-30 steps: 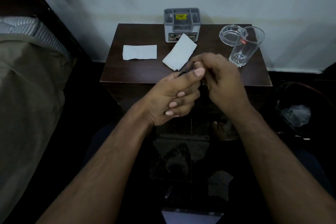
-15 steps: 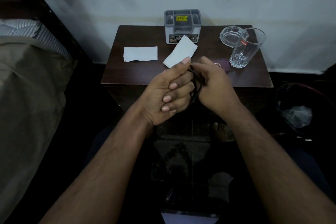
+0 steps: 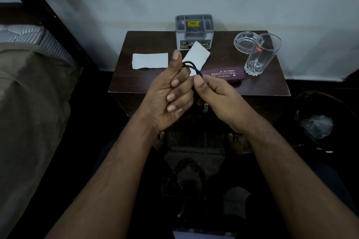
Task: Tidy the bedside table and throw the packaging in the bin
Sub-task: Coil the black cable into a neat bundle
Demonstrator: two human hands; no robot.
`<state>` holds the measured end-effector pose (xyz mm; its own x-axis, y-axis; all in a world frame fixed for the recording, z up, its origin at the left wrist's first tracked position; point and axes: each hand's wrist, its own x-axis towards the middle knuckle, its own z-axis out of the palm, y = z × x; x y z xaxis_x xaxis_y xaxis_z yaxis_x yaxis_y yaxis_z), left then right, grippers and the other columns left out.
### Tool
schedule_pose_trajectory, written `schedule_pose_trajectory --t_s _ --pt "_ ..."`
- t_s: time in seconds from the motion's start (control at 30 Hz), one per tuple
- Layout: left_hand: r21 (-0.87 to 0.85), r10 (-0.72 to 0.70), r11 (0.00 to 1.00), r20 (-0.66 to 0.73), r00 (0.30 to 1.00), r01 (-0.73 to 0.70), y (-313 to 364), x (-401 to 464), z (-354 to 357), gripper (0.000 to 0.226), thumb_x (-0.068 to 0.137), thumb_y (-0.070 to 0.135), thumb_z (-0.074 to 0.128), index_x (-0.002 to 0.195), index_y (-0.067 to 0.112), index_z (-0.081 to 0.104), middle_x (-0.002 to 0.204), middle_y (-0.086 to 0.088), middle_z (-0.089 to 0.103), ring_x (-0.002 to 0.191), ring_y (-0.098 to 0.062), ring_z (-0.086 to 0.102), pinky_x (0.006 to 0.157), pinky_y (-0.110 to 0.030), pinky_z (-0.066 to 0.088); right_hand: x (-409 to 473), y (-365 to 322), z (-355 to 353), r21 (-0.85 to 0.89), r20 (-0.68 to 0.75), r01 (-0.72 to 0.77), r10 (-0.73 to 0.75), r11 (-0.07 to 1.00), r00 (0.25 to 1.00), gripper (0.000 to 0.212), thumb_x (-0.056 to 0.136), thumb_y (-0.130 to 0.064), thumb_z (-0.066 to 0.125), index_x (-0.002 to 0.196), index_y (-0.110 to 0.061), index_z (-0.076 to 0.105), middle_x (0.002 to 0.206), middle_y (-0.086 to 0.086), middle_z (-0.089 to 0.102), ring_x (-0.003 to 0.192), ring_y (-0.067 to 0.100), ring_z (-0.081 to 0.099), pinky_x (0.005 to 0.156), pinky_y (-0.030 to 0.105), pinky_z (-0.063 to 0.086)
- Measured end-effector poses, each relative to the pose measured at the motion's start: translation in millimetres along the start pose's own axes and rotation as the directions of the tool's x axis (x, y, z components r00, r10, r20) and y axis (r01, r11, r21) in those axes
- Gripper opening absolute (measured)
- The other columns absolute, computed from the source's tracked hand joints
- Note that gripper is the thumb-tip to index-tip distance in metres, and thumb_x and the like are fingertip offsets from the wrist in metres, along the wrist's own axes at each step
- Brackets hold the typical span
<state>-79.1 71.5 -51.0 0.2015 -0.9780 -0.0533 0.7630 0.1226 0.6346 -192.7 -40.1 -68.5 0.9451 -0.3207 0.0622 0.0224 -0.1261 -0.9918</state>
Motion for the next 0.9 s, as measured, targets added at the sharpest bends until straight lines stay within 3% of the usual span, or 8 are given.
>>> schedule_pose_trajectory --t_s 0.07,0.13,0.23,0.37,0.53,0.67,0.77,0.9 --pt "0.008 0.033 0.999 -0.064 0.997 -0.032 -0.7 1.3 0.0 0.065 0.105 0.054 0.029 0.052 0.019 0.046 0.033 0.006 0.035 0.022 -0.006 0.035 0.029 -0.017 0.026 0.1 -1.1 -0.2 -0.099 -0.051 0.048 -0.054 0.994 0.997 0.035 0.107 -0.03 0.05 0.08 -0.008 0.057 0.072 0.004 0.051 0.071 0.01 0.047 0.066 0.034 0.043" --pt "0.047 0.065 0.997 -0.157 0.986 -0.058 -1.7 2.7 2.3 0.065 0.106 0.055 0.028 0.054 0.02 0.045 0.034 0.007 0.034 0.023 -0.006 0.036 0.031 -0.016 0.034 1.4 -0.9 -1.0 -0.17 -0.104 0.04 -0.059 0.985 0.993 0.036 0.106 -0.025 0.051 0.077 -0.006 0.052 0.067 0.008 0.044 0.065 0.013 0.041 0.059 0.039 0.038" --pt "0.172 0.126 0.982 -0.321 0.939 -0.072 -4.4 4.8 7.8 0.057 0.104 0.053 0.038 0.059 0.018 0.045 0.038 0.007 0.036 0.029 -0.007 0.042 0.037 -0.018 0.037 6.1 6.3 0.7 -0.255 -0.162 0.003 -0.046 0.967 0.986 0.042 0.103 -0.036 0.05 0.088 0.002 0.058 0.076 0.027 0.059 0.067 0.03 0.054 0.065 0.053 0.049" --pt "0.356 0.247 0.931 -0.456 0.855 -0.079 -11.6 9.0 7.5 0.049 0.101 0.044 0.055 0.063 0.014 0.051 0.045 0.002 0.045 0.04 -0.012 0.054 0.045 -0.022 0.048 10.7 13.2 1.6 -0.447 -0.225 -0.009 -0.102 0.895 0.969 0.039 0.1 -0.039 0.046 0.088 -0.004 0.059 0.081 0.012 0.066 0.08 0.033 0.063 0.076 0.054 0.051" --pt "0.381 0.296 0.918 -0.467 0.833 -0.112 -16.0 10.8 1.3 0.042 0.099 0.037 0.059 0.07 0.007 0.058 0.058 -0.009 0.058 0.051 -0.015 0.068 0.051 -0.023 0.057 11.6 17.4 5.1 -0.695 -0.193 -0.001 -0.185 0.719 0.964 0.007 0.089 -0.023 0.044 0.083 -0.02 0.041 0.085 0.002 0.053 0.085 0.034 0.055 0.073 0.054 0.049" --pt "0.494 0.396 0.859 -0.47 0.789 -0.136 -13.5 8.6 -11.5 0.039 0.093 0.039 0.068 0.072 0.006 0.061 0.063 -0.01 0.053 0.054 -0.017 0.058 0.06 -0.029 0.053 11.4 12.1 1.9 -0.85 -0.245 -0.063 -0.286 0.522 0.926 0.023 0.104 -0.03 0.044 0.091 -0.012 0.052 0.089 0.006 0.056 0.082 0.031 0.057 0.067 0.041 0.042" --pt "0.616 0.45 0.778 -0.406 0.795 -0.125 -14.7 8.5 -12.7 0.034 0.1 0.036 0.063 0.07 0.018 0.062 0.054 0.003 0.048 0.052 -0.014 0.05 0.065 -0.035 0.047 9.4 10.0 1.4 -0.816 -0.25 -0.057 -0.263 0.575 0.932 0.027 0.106 -0.031 0.045 0.092 -0.01 0.053 0.09 0.006 0.055 0.083 0.029 0.056 0.068 0.044 0.045" --pt "0.743 0.502 0.66 -0.328 0.8 -0.109 -13.0 8.4 -9.2 0.019 0.104 0.022 0.057 0.098 0.007 0.066 0.05 0.01 0.05 0.047 -0.008 0.047 0.057 -0.027 0.047 10.1 14.9 -1.8 -0.77 -0.205 -0.004 -0.242 0.638 0.948 0.03 0.105 -0.034 0.041 0.092 -0.01 0.052 0.089 0.004 0.053 0.082 0.028 0.056 0.072 0.05 0.048"
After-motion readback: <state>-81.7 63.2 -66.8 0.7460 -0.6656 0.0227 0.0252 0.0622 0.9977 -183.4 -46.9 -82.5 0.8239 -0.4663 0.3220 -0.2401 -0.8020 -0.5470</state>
